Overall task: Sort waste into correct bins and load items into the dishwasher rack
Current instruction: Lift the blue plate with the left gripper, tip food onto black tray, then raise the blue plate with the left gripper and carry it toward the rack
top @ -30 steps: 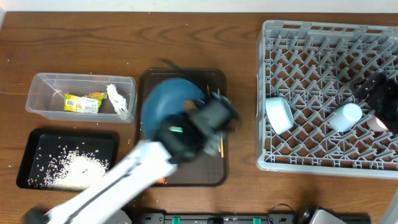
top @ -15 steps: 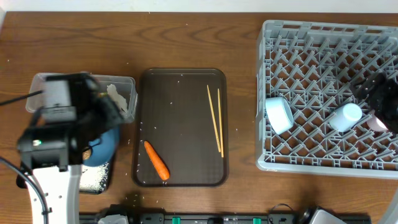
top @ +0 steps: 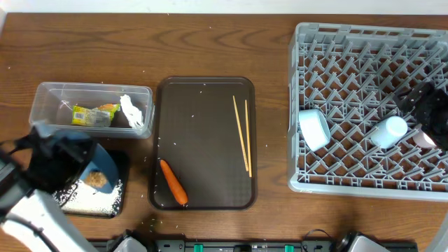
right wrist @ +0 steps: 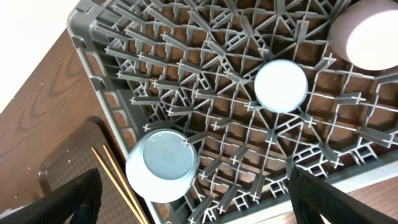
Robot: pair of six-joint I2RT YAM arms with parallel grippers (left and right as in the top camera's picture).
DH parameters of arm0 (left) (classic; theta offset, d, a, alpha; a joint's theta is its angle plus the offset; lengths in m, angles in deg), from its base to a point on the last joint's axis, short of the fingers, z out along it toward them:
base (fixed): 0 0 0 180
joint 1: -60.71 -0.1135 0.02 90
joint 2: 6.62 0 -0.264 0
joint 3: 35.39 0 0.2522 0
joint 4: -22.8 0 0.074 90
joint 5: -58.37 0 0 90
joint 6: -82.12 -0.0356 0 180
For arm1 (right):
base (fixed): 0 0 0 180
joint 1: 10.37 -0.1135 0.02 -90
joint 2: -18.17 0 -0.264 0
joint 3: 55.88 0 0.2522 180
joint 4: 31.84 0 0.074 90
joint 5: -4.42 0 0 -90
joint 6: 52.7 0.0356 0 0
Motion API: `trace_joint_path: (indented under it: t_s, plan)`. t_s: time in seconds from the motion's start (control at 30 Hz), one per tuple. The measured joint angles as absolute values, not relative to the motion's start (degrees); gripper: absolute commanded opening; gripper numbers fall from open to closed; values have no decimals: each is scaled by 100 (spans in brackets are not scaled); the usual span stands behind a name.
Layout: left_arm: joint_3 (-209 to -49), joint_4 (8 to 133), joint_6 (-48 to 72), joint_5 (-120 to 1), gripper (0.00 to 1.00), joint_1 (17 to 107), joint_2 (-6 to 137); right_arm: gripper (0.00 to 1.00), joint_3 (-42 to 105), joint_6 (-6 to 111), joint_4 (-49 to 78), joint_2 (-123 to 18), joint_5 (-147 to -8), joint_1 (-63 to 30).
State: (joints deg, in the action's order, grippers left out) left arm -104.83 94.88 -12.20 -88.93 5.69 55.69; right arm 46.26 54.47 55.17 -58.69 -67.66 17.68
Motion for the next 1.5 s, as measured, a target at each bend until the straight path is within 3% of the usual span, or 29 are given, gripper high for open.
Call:
trace_joint_path:
  t_s: [0.23,0.53,0.8,1.0,1.4,1.5]
  plan:
    - [-10479,10362,-2875,-10428,6,-269,5392,89,4626,5447,5517,-5869,-6769,1768]
    - [-10479,10358,-3412,-11099,6,-245,5337,89,4626,5447,5515,-5869,-6766,1768]
    - [-10472,9772,-3489,-11770,6,1084,5304,89,4626,5449,5482,-5869,-6769,1768]
    - [-10405,7222,-3095,-11826,6,2695,5381,89,4626,5451,5473,-5869,-6766,1768]
    - [-10420,-1641,1905,-9722,6,5705,6865,89,4619,5458,5480,-5866,-6786,1768]
    - [-10604,-2988,3016,-9278,6,6511,7713,89,4619,5458,5478,-5866,-6786,1768]
